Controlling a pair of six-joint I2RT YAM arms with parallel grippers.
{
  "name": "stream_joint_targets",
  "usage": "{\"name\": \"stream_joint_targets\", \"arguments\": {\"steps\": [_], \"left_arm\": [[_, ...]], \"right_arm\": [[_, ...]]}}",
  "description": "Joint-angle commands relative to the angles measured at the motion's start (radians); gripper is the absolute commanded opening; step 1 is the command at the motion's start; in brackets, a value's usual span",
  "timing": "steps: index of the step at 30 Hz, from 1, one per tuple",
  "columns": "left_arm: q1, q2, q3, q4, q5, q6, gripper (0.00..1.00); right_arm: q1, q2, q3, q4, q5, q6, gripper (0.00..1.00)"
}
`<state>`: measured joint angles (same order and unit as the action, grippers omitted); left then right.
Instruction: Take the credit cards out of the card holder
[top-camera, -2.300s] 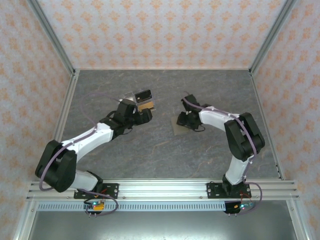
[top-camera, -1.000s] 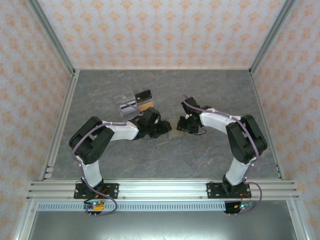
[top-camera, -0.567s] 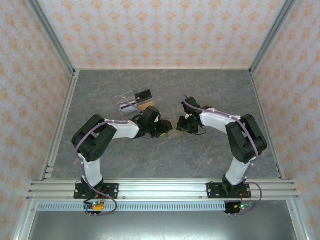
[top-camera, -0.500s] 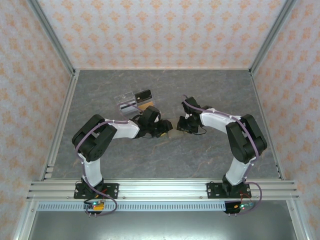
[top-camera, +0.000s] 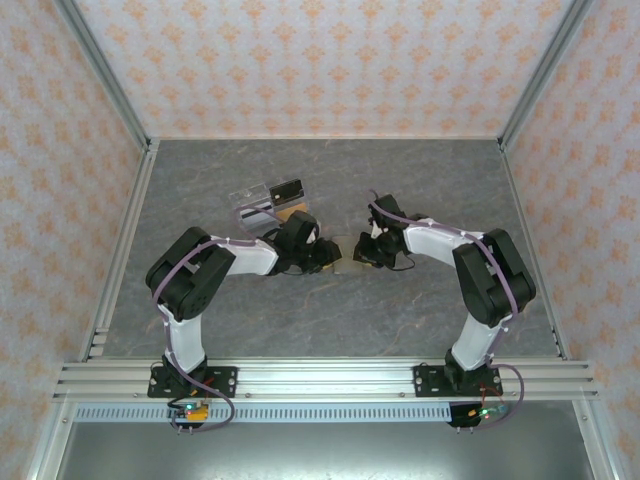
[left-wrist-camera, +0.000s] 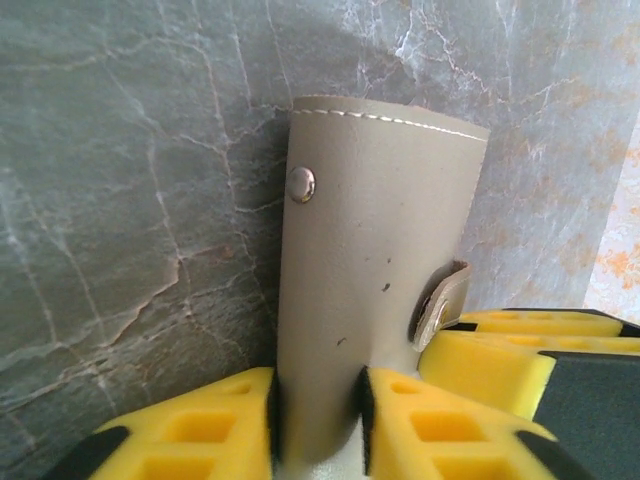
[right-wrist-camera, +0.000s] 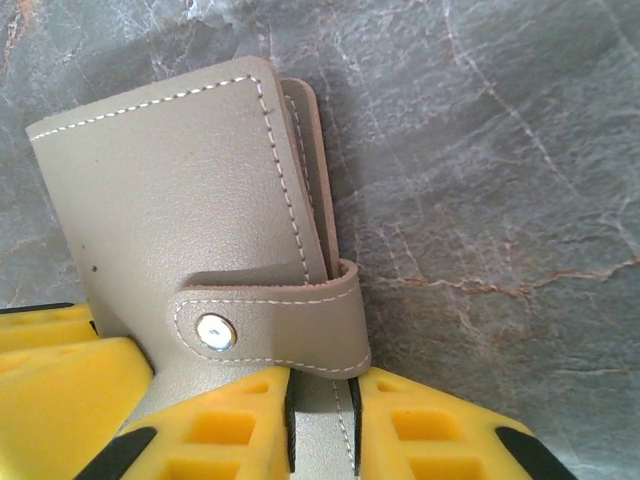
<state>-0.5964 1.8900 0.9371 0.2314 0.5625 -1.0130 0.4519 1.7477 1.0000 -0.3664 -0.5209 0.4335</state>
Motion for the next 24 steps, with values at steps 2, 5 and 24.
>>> {"name": "stream_joint_targets", "arguments": {"steps": [2,5,24], "left_arm": [[-0.011,-0.034,0.023,0.008,0.022,0.049,0.16],[-0.011,-0.059,0.023,-0.044,0.002,0.087,0.09],[-0.014,-0.091,0.034,-0.066,0.009,0.134,0.07]], "right_arm": [[0.006,-0.031,-0.029,-0.027,0.045,-0.006,0.23],[0.004,-0.090,-0.024,-0.068,0.144,-0.024,0.30],[0.084,0.016,0.145,-0.128,0.147,-0.003,0.40]]}}
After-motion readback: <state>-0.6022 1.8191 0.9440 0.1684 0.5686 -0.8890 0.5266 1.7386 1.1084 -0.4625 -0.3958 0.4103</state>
